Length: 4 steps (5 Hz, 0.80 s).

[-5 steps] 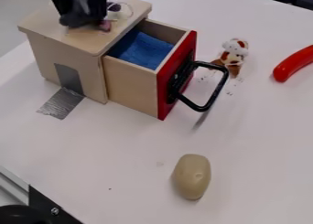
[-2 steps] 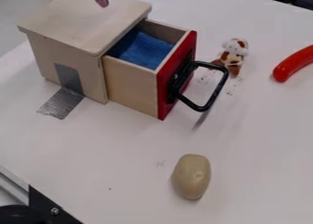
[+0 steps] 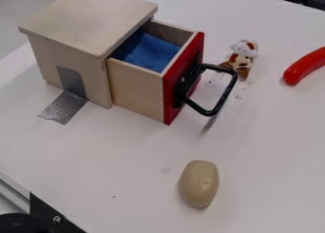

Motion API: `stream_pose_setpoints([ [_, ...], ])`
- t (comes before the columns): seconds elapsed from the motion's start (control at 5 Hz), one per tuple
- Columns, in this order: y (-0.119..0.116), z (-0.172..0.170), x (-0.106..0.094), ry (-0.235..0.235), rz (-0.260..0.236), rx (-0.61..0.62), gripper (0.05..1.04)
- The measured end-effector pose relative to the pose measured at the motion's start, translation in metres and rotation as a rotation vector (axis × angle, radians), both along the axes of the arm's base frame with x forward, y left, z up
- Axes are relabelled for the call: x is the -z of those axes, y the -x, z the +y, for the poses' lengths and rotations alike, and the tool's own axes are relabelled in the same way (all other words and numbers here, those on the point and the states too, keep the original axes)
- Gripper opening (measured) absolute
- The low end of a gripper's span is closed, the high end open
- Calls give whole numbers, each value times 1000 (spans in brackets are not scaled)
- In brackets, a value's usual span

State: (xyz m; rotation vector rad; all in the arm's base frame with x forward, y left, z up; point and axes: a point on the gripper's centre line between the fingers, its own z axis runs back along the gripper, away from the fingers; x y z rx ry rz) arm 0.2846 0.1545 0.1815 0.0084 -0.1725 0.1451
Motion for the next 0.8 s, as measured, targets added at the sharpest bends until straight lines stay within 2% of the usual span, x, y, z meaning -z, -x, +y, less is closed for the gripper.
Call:
stream_pose_setpoints([
  [0.2,-3,3,18,-9,33,-3,999],
  [0.4,-5,9,42,-23,86,-7,999],
  [0.8,-6,8,59,-26,122,-3,999],
])
